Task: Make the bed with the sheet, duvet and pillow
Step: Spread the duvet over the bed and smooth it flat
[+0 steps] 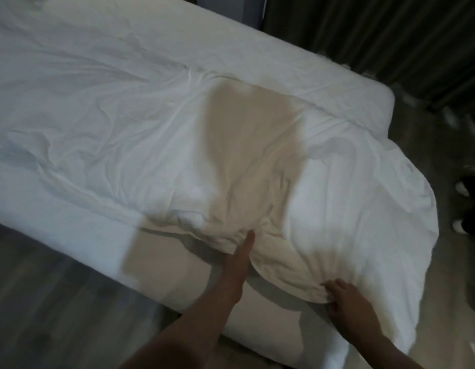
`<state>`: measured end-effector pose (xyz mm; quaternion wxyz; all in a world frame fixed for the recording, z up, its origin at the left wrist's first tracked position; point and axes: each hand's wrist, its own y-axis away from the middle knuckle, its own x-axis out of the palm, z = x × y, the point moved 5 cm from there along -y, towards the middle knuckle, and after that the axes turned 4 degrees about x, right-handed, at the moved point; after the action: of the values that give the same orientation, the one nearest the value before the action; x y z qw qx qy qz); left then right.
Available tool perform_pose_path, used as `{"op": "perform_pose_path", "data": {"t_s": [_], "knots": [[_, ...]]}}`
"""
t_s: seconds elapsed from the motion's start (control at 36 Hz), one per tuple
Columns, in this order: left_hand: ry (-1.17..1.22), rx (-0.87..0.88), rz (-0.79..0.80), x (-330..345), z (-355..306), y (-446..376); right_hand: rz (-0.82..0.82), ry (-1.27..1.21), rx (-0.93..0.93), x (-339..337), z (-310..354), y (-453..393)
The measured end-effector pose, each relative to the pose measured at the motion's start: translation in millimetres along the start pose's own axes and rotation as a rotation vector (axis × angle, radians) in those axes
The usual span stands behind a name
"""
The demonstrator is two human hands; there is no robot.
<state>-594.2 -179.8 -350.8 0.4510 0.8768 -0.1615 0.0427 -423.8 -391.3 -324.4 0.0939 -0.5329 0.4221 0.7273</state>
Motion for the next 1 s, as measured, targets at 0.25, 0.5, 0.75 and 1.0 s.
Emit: {"op": "perform_pose_path", "data": {"t_s": [0.25, 0.5, 0.75, 1.0], "knots": [[0.034, -0.187, -0.23, 74.8, 96.7, 7.0, -0.19, -0.255, -0.318, -26.1, -44.5, -4.9], [0.064, -0.187, -0.462, 115.4, 217.0, -9.1, -0.085, -0.185, 0.055, -59.6, -171.4, -70.3], [0.149, -0.272, -0.399, 154.0, 190.5, 61.5, 0.186, -0.125, 0.078, -8.1, -208.7, -76.2], [0.125, -0.26, -0.337, 118.1, 166.0, 50.0, -0.1, -0.284, -0.088, -109.6, -152.6, -120.6]]}}
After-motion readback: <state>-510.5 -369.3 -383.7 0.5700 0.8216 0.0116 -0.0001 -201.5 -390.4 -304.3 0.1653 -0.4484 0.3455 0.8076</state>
